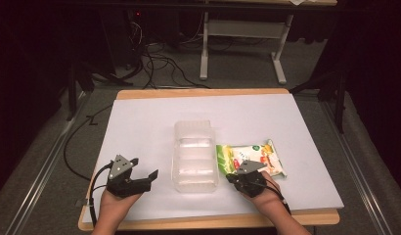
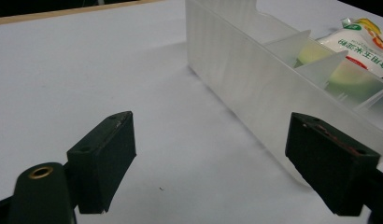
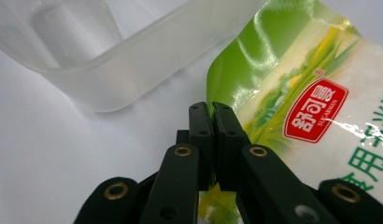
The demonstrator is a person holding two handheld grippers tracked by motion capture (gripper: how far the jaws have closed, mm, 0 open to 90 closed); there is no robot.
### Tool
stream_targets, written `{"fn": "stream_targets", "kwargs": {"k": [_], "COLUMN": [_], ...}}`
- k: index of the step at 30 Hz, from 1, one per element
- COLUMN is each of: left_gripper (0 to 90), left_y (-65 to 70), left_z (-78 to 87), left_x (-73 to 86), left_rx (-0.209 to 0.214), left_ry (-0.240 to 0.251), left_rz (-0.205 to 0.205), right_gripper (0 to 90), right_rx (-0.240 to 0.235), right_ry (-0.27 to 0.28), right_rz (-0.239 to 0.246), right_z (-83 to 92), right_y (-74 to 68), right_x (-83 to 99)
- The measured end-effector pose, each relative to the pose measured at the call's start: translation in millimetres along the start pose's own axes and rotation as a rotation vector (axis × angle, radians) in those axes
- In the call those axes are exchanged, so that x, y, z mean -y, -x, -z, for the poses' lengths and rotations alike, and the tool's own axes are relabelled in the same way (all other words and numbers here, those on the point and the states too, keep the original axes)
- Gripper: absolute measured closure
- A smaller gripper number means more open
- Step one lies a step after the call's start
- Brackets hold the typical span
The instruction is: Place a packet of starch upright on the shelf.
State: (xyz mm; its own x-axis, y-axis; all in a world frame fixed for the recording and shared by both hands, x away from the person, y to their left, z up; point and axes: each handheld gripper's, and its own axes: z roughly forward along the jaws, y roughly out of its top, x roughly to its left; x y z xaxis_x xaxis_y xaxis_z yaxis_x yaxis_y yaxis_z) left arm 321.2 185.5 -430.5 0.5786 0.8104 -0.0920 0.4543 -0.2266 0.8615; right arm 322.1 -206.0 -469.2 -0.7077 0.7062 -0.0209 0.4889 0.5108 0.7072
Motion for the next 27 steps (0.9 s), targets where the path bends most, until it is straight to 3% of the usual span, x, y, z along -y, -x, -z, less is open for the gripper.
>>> {"fn": "stream_targets", "kwargs": {"k": [11,21,27], "left_gripper": [16.9,16.9,16.9], "left_y": [-1.3,-0.9,-1.0], "left_z": [2.1,1.7,1.2], "left_x": [-0.4,-0.5,-0.3], "left_rx": [0.008,0.010,0.011], "left_ry": [0.013,0.012,0.011], "left_rz": [0.002,-0.003,-0.006], "right_gripper": [88.7,89.1,89.2], "right_rx": [0.029,0.051,0.071], "right_ry": [0.120,0.210,0.248], "right_rz": [-0.027,-0.043,-0.037], "right_z": [29.8,46.2,49.1], "right_y": [8.4,15.6,30.7], "right_x": [-3.7,-11.2,-35.5]}}
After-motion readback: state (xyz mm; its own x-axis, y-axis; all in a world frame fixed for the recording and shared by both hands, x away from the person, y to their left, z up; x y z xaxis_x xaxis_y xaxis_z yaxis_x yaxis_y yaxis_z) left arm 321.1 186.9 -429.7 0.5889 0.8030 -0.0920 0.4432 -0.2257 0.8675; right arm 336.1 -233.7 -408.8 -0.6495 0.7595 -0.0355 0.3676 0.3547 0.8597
